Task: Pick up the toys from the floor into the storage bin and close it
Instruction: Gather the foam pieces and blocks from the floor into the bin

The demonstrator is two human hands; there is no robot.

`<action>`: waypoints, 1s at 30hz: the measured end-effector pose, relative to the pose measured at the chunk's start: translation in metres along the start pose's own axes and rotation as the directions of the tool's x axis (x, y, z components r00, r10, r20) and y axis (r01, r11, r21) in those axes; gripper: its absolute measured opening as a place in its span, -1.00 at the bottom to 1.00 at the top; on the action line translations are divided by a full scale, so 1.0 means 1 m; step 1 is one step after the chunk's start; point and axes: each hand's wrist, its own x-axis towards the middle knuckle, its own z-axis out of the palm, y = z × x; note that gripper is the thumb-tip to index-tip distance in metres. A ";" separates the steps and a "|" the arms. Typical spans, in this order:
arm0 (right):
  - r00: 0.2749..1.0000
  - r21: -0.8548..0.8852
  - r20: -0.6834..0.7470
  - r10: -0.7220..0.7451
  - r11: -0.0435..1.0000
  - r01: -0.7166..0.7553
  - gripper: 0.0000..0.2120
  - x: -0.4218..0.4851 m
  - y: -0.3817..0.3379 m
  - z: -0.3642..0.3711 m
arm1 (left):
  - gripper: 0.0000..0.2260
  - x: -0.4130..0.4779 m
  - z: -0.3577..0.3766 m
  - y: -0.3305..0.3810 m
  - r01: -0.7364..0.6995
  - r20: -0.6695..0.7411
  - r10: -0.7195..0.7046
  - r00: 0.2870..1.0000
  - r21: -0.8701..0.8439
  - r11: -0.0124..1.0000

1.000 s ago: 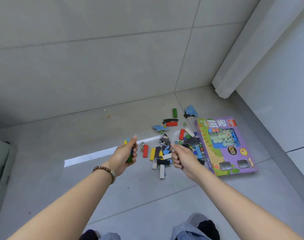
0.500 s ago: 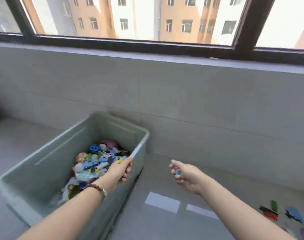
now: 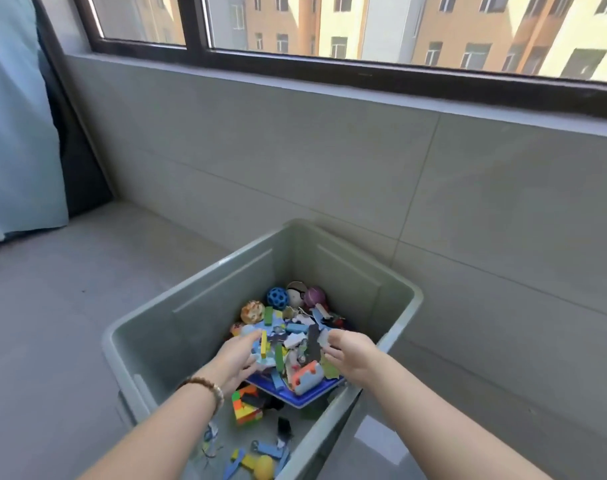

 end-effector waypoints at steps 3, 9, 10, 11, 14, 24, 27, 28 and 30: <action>0.996 -0.064 0.031 -0.084 0.994 0.086 -0.62 -0.005 -0.010 -0.021 | -0.54 -0.002 0.005 0.000 -0.041 -0.052 0.053 0.997 0.208 0.977; 0.974 -0.242 -0.056 -0.219 0.950 0.199 -0.78 -0.061 -0.041 -0.115 | -0.52 -0.045 0.051 0.013 -0.243 0.021 0.266 0.964 0.485 0.840; 0.969 -0.274 -0.081 -0.233 0.940 0.203 -0.78 -0.072 -0.042 -0.133 | -0.52 -0.054 0.063 0.013 -0.287 0.052 0.305 0.951 0.518 0.806; 0.962 -0.304 -0.109 -0.250 0.930 0.207 -0.76 -0.085 -0.043 -0.154 | -0.53 -0.066 0.078 0.012 -0.333 0.096 0.338 0.936 0.546 0.768; 0.937 -0.344 -0.197 -0.287 0.915 0.208 -0.75 -0.134 -0.039 -0.220 | -0.52 -0.103 0.128 0.003 -0.459 0.254 0.387 0.886 0.592 0.662; 0.833 -0.488 -0.488 -0.260 0.873 -0.014 -0.58 -0.251 0.052 -0.451 | -0.44 -0.166 0.319 -0.113 -0.627 0.598 0.203 0.776 0.696 0.348; 0.811 -0.497 -0.542 -0.218 0.862 -0.100 -0.48 -0.261 0.100 -0.507 | -0.42 -0.164 0.365 -0.168 -0.658 0.662 0.077 0.746 0.714 0.238; 0.803 -0.484 -0.563 -0.194 0.865 -0.130 -0.44 -0.261 0.117 -0.522 | -0.41 -0.161 0.379 -0.187 -0.662 0.671 0.033 0.741 0.721 0.204; 0.795 -0.445 -0.590 -0.141 0.878 -0.174 -0.38 -0.253 0.152 -0.549 | -0.38 -0.154 0.402 -0.226 -0.659 0.674 -0.059 0.736 0.734 0.164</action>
